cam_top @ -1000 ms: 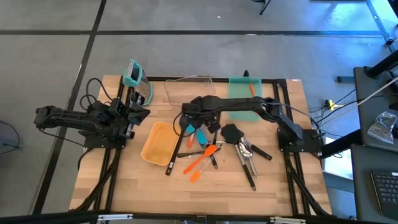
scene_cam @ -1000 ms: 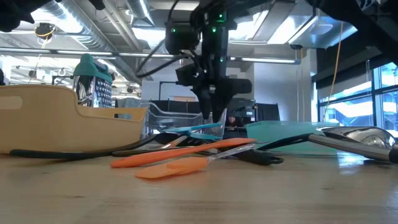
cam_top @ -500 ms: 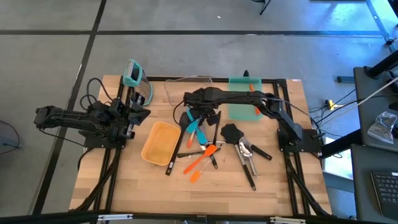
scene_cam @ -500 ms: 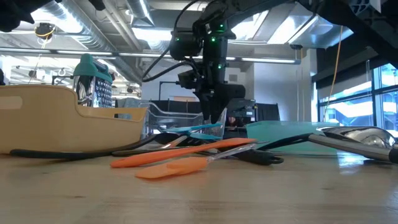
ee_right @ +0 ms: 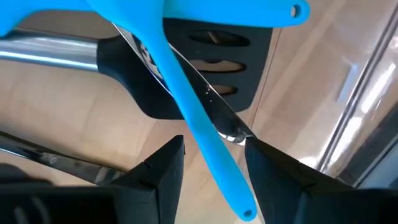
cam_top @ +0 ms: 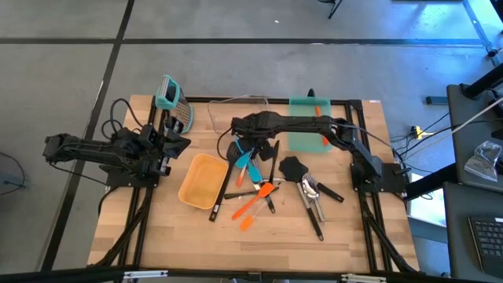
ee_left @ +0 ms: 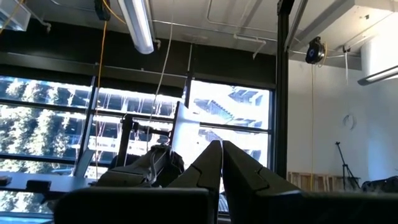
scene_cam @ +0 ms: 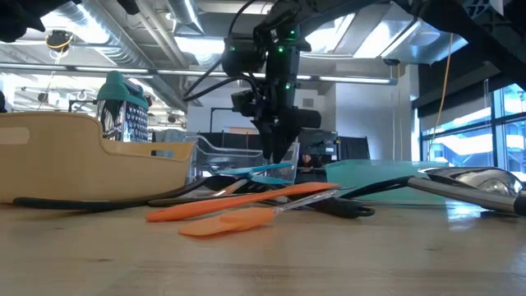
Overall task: Pick & Place Kitchen Items
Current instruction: Put the blue spatula into the green bin
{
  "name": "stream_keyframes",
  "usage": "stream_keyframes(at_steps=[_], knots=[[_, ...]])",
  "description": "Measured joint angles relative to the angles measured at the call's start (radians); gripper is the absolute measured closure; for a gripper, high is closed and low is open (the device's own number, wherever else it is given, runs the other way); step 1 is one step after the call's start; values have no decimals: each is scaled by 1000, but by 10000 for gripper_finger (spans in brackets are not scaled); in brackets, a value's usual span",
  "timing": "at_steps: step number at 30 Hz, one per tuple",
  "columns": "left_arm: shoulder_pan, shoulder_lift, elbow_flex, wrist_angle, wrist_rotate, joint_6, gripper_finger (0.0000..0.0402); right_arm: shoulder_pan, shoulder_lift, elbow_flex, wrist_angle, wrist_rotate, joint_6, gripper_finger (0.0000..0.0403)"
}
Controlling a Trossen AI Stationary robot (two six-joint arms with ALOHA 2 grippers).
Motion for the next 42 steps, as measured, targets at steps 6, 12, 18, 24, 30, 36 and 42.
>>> stream_keyframes(at_steps=[6,12,18,24,30,36,42], knots=[[0,0,0,0,0,-2,394,-1,7,0,1,0,19,231],[0,0,0,0,0,-2,394,-2,35,0,-25,0,35,231],[0,0,0,0,0,-2,394,-3,52,0,-15,3,50,231],[0,0,0,1,0,-3,394,-3,55,0,-20,3,56,231],[0,0,0,1,0,-3,394,-3,55,0,-52,1,63,231],[0,0,0,1,0,-2,394,10,55,0,-74,0,95,231],[0,0,0,1,0,-2,394,27,55,0,-85,3,106,231]])
